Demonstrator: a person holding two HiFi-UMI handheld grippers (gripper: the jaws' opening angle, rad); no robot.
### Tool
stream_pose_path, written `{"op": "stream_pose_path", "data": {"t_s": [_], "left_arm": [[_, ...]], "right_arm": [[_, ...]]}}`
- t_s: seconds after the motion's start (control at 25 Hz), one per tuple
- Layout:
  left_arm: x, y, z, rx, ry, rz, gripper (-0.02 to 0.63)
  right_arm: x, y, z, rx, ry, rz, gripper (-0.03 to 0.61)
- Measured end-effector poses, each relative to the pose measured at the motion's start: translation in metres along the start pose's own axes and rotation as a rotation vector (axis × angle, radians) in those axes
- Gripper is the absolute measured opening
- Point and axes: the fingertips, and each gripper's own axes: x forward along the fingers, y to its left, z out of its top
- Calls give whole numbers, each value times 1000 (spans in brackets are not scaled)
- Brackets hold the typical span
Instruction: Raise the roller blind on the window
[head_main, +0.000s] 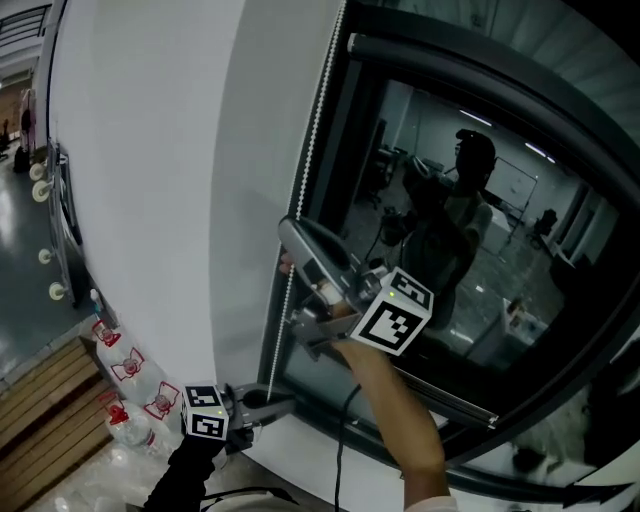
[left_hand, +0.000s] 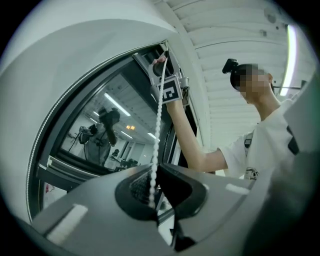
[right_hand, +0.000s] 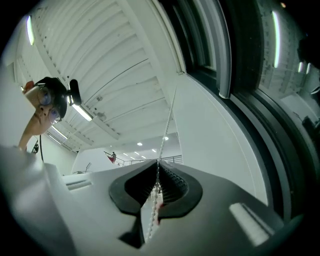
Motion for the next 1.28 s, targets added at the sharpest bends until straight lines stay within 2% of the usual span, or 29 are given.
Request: {"op": "stream_pose_path", "data": {"t_s": [0.48, 0.64, 0.8, 0.88, 0.96, 1.28], "left_arm": [[4, 1, 6, 5, -2, 1, -2], [1, 4, 9, 6, -6, 8, -2], [0, 1, 10, 12, -9, 5, -2], [0, 0, 8, 12, -5, 0, -2], [0, -2, 6, 10, -3, -2, -2], [0, -4, 0, 7, 4, -1, -2]], "right_arm": [[-55, 0, -124, 90, 192, -71, 12], [-71, -2, -145, 151, 192, -85, 12], [-66, 0, -133, 121, 199, -51, 23], [-55, -3, -117, 108, 188, -26, 113], [-41, -9, -93, 91, 160, -11, 156], [23, -23, 11, -2, 67, 38, 151]]}}
